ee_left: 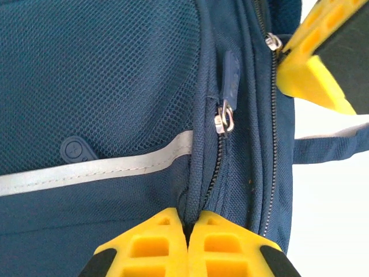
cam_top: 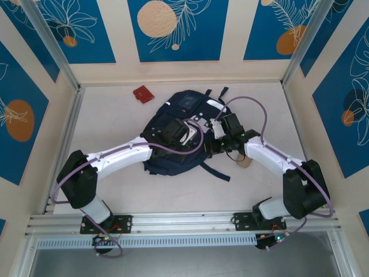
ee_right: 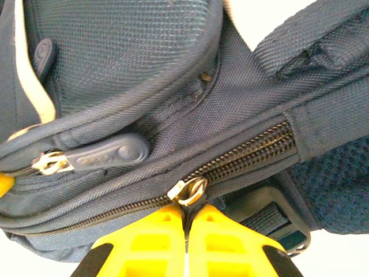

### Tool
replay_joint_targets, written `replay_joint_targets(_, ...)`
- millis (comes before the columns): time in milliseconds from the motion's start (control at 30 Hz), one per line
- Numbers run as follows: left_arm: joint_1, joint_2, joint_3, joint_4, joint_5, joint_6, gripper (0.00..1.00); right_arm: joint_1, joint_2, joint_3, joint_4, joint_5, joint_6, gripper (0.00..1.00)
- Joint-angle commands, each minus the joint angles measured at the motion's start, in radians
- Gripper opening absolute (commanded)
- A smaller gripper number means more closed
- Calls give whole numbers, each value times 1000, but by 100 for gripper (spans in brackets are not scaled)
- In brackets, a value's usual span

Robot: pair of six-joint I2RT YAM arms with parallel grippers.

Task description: Pack books, pencil case, and school supplies into a backpack

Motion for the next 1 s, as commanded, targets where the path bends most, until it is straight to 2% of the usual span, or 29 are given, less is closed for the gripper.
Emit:
replay_joint_targets(0, 11, 34, 76, 165, 5, -69, 0, 130, -99, -87, 86, -207, 131, 1)
replay_joint_targets(100, 11, 49, 89, 177, 34, -96, 0, 165, -140, -141, 155, -182, 194, 0)
replay_joint_targets(233, 14, 46, 95, 177, 59, -107, 0, 143, -168, -133, 99, -88, 216, 1)
replay_joint_targets(400, 20, 32, 84, 161, 46, -94, 0, 102, -192, -61, -63, 74, 256, 19)
replay_joint_targets(467, 27, 20, 72, 156, 40, -92, 0, 71, -222, -56, -92, 102, 264, 27)
replay_joint_targets(567, 38, -2, 46, 162, 48, -83, 0, -18, -263, -62, -105, 78, 268, 35)
replay_joint_targets(767, 52, -48, 17, 155, 57, -60, 0, -157, -238, -12, -112, -41, 189, 42)
replay_joint_targets(967, 65, -87, -10, 160, 78, -48, 0, -184, -108, 77, -118, -170, 49, 43)
